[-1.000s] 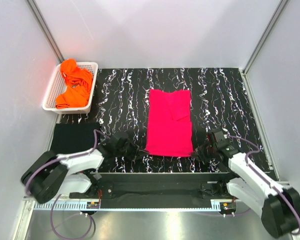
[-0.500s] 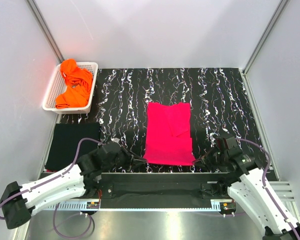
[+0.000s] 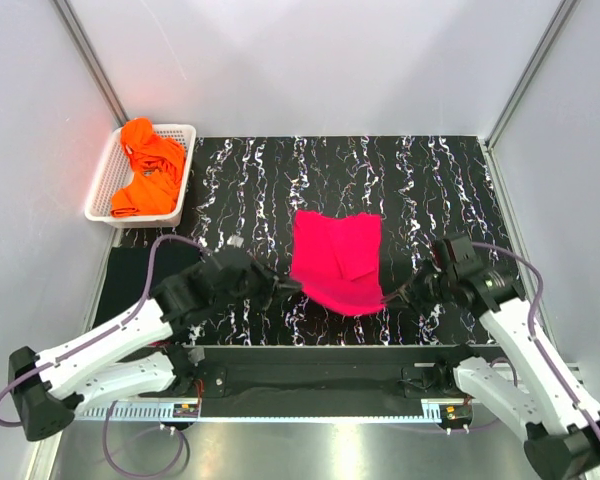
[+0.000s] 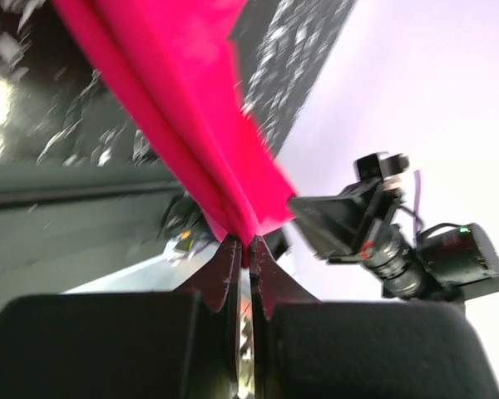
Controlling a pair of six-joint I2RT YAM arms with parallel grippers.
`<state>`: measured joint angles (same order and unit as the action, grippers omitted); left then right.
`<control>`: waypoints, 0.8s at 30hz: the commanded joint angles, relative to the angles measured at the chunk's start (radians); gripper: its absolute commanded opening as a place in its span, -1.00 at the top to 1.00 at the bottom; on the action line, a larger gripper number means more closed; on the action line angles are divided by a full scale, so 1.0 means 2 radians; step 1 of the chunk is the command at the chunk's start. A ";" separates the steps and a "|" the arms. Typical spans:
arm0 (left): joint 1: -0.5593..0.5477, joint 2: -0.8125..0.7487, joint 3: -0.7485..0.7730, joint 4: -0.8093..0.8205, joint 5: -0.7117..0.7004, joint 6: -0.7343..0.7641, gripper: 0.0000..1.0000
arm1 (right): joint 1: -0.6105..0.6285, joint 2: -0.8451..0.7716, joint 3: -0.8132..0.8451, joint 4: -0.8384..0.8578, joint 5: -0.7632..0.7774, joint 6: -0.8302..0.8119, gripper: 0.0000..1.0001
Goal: Fold and stack the t-shirts
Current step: Fold the tshirt
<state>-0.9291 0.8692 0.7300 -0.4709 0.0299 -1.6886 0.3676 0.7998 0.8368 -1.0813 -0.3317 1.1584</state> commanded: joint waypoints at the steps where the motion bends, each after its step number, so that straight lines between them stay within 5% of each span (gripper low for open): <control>1: 0.045 0.040 0.044 0.011 -0.001 0.060 1.00 | -0.003 0.043 0.032 0.034 -0.004 -0.025 1.00; 10: 0.149 0.186 0.148 0.044 0.075 0.125 1.00 | -0.079 0.166 0.082 0.080 -0.068 -0.078 1.00; 24: 0.226 0.351 0.264 0.061 0.138 0.162 1.00 | -0.152 0.366 0.217 0.107 -0.116 -0.146 1.00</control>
<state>-0.4988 1.5238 1.1862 -0.4088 0.2535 -1.3998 0.0841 1.4906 1.1858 -0.9016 -0.5243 0.9150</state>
